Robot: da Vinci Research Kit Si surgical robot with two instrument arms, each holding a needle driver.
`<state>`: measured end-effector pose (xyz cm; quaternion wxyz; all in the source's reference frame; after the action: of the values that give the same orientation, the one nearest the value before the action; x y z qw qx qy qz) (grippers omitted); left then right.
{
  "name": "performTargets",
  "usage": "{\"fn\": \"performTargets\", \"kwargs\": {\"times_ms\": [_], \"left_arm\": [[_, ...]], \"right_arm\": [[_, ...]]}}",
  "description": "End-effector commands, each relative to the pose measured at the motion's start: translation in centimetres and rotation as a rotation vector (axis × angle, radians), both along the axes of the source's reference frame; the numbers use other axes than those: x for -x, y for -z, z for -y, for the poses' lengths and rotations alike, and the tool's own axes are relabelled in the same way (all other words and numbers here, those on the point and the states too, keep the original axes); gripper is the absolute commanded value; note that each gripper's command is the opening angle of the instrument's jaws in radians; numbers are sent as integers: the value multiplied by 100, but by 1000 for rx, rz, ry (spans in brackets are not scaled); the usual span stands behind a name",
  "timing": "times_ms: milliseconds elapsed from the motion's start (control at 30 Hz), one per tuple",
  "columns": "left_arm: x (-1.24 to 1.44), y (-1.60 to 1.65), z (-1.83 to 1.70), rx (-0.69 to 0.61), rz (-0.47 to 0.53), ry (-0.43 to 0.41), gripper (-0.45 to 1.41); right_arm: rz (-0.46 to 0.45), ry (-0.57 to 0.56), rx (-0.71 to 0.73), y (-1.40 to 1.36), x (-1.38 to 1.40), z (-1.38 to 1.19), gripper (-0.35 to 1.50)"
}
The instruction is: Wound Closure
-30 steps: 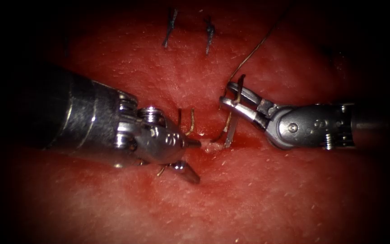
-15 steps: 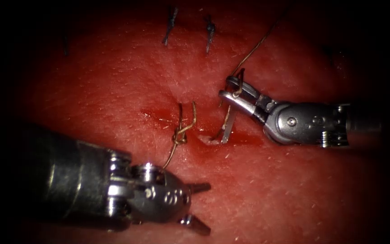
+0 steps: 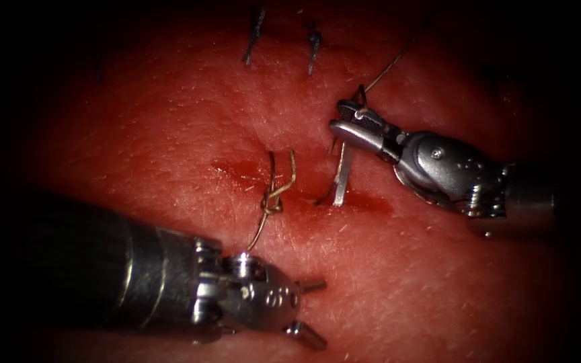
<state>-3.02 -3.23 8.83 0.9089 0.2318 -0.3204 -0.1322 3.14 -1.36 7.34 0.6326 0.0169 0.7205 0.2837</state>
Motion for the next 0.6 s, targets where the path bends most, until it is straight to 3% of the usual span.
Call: {"fn": "performTargets", "kwargs": {"times_ms": [33,600], "left_arm": [[5,-6,5,-2,0,-2,46],[-5,-26,2,-19,3,18,46]], "right_arm": [[-2,-1,-16,-4,-8,6,-35],[11,-4,-182,-9,-9,0,-35]]}}
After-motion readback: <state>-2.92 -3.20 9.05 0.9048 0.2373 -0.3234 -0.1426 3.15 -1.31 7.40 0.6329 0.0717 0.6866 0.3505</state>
